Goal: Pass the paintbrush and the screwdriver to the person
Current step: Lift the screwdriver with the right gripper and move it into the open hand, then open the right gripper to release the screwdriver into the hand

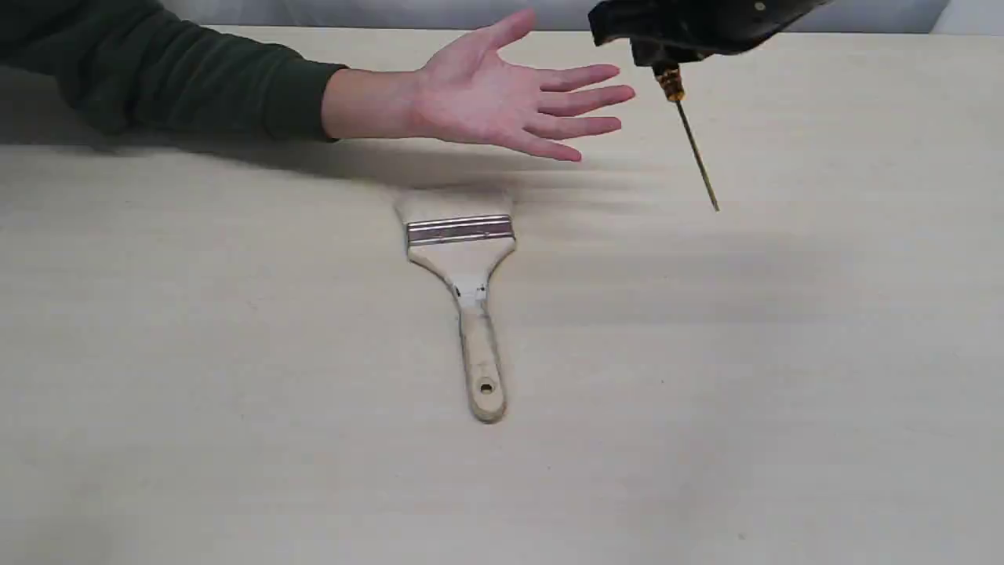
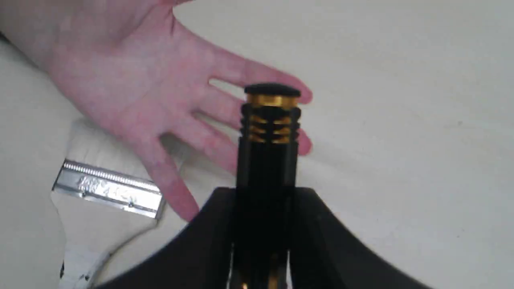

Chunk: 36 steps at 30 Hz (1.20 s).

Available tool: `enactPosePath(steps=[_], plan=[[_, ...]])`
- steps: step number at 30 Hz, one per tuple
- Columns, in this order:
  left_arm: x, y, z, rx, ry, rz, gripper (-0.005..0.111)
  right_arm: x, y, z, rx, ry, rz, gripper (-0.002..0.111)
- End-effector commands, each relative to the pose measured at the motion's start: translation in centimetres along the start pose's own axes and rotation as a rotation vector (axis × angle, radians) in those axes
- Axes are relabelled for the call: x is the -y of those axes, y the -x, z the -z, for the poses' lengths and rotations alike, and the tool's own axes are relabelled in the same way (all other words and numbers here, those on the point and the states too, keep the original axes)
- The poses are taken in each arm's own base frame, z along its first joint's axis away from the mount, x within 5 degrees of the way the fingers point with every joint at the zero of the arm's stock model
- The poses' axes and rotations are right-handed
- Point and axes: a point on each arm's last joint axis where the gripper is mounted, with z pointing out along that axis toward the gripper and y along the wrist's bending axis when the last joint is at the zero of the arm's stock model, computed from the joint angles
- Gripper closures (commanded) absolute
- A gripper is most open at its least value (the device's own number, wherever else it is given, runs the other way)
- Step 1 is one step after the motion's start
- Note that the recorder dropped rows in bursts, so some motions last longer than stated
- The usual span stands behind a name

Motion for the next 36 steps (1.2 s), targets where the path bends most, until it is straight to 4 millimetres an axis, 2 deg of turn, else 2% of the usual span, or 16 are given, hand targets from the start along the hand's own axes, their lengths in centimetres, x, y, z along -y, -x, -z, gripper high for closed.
enactPosePath(steps=[1,6,12,16,23,29,31,33,36], plan=[[0.0,0.0,0.0,0.010,-0.007,0.006,0.107,-0.1,1.8,-0.6,-0.004,0.005,0.013,0.104],[0.0,0.0,0.0,0.010,-0.007,0.006,0.107,-0.9,3.4,-2.5,-0.026,0.013,0.031,0.104],[0.0,0.0,0.0,0.010,-0.007,0.006,0.107,-3.9,4.9,-5.2,-0.015,0.035,0.106,0.104],[0.0,0.0,0.0,0.010,-0.007,0.006,0.107,-5.3,5.6,-7.7,-0.041,0.044,0.107,0.104],[0.0,0.0,0.0,0.011,-0.006,0.004,0.107,-5.1,5.9,-11.1,-0.092,-0.008,0.090,0.104],[0.0,0.0,0.0,0.011,-0.006,0.004,0.107,-5.1,5.7,-11.7,-0.099,-0.011,0.089,0.103],[0.0,0.0,0.0,0.011,-0.006,0.004,0.107,-5.1,5.7,-11.7,-0.102,-0.011,0.089,0.099],[0.0,0.0,0.0,0.011,-0.006,0.004,0.107,-5.1,5.7,-11.7,-0.102,-0.011,0.089,0.089],[0.0,0.0,0.0,0.011,-0.006,0.004,0.107,-5.1,5.7,-11.6,-0.100,-0.011,0.087,0.070]])
